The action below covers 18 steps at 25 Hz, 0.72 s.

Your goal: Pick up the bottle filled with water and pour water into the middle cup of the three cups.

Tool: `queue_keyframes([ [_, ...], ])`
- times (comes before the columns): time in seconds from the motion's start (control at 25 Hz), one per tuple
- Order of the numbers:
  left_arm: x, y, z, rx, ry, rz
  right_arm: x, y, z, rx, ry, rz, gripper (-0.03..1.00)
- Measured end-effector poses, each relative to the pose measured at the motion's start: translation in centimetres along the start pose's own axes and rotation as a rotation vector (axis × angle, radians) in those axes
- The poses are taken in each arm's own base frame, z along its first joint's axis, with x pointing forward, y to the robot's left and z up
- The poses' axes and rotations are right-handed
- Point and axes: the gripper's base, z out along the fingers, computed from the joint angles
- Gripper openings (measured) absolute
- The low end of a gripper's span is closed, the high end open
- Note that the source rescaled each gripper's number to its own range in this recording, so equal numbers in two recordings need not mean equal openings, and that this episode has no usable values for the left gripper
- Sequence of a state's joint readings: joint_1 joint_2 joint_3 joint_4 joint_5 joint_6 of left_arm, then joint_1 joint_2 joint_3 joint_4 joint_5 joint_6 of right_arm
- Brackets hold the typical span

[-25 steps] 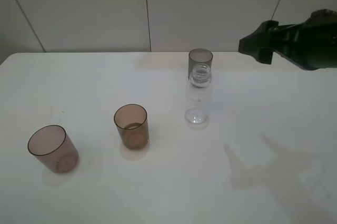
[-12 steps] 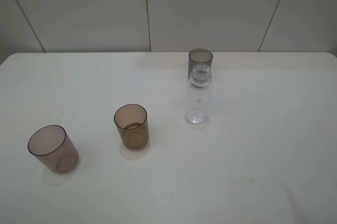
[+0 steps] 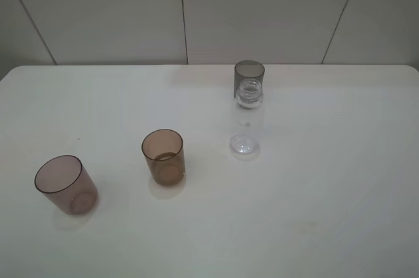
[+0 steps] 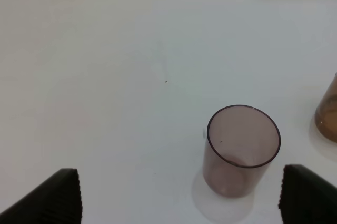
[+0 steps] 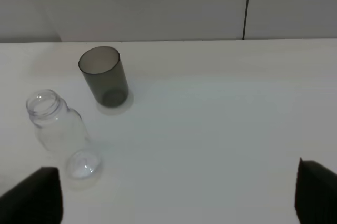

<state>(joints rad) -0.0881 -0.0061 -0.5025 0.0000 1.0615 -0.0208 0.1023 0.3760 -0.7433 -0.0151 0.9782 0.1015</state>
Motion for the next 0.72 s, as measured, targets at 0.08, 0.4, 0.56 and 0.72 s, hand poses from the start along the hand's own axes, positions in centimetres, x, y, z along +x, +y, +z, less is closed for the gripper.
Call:
queue_keyframes([
  [0.08, 0.0, 0.0, 0.0, 0.000, 0.000, 0.000, 0.9, -0.2, -0.8, 0.009, 0.028, -0.003, 1.00],
  [0.4, 0.0, 0.0, 0.0, 0.000, 0.000, 0.000, 3.5, -1.0, -3.2, 0.079, 0.060, -0.028, 1.00],
  [0.56, 0.0, 0.0, 0.0, 0.000, 0.000, 0.000, 4.4, -1.0, -2.8, 0.065, -0.002, -0.028, 1.00],
  [0.72, 0.0, 0.0, 0.0, 0.000, 0.000, 0.000, 6.1, -1.1, -1.4, 0.048, -0.071, -0.028, 1.00],
])
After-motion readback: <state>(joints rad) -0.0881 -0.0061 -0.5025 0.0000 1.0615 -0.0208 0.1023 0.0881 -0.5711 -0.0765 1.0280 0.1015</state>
